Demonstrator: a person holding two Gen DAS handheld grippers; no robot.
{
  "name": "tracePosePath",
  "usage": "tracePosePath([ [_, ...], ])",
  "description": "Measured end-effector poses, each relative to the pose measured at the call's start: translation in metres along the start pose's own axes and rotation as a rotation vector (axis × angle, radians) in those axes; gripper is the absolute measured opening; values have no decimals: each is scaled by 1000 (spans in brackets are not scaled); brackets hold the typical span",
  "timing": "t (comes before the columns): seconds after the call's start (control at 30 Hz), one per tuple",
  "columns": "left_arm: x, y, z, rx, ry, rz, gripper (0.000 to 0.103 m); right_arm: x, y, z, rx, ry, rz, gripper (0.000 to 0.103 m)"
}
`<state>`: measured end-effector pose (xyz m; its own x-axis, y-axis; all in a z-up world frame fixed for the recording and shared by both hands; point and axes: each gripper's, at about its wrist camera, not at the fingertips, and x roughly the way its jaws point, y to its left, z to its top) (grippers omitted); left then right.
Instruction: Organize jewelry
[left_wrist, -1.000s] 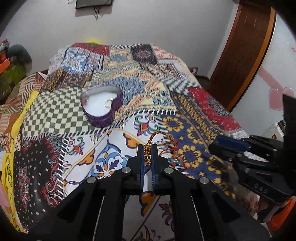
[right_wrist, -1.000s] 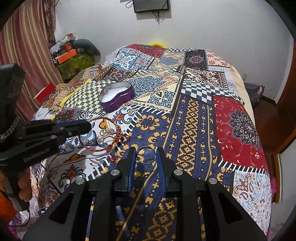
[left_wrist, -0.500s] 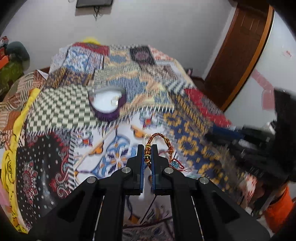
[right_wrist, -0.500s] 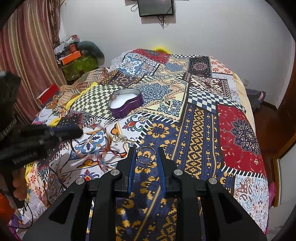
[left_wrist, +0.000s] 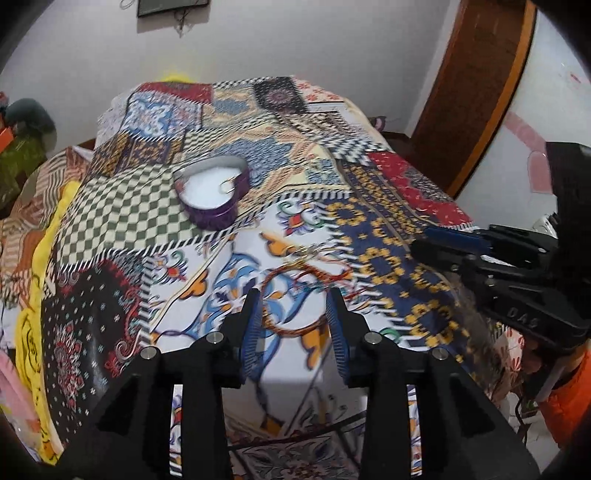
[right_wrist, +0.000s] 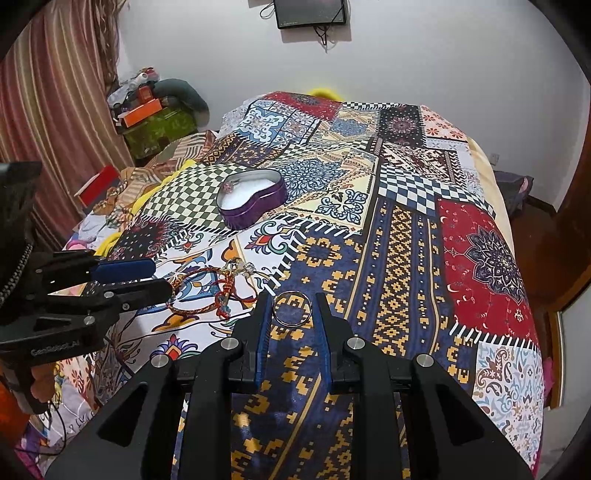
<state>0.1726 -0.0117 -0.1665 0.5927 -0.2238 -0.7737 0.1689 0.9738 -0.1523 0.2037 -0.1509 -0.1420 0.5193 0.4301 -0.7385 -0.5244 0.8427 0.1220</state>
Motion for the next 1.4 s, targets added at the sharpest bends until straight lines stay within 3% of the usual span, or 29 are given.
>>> tracePosePath([
  [0.3, 28, -38, 3, 91, 34, -42, 31, -1, -13, -6, 23, 5, -13, 20],
  [0.43, 45, -45, 2, 93, 58, -6, 18, -4, -22, -10, 36, 10, -20, 20],
  [0.67, 54, -42, 2, 64, 33, 80, 0, -7, -27, -13, 36, 11, -19, 20],
  [1.07, 14, -23, 16, 8, -57, 4, 0, -10, -23, -10, 35, -4, -9, 20],
  [1.2, 10, -19, 21, 50, -41, 24, 0, -9, -21, -10, 30, -1, -9, 20],
  [1.4, 30, -24, 19, 98, 9, 33, 12, -3, -22, -12, 33, 17, 0, 20],
])
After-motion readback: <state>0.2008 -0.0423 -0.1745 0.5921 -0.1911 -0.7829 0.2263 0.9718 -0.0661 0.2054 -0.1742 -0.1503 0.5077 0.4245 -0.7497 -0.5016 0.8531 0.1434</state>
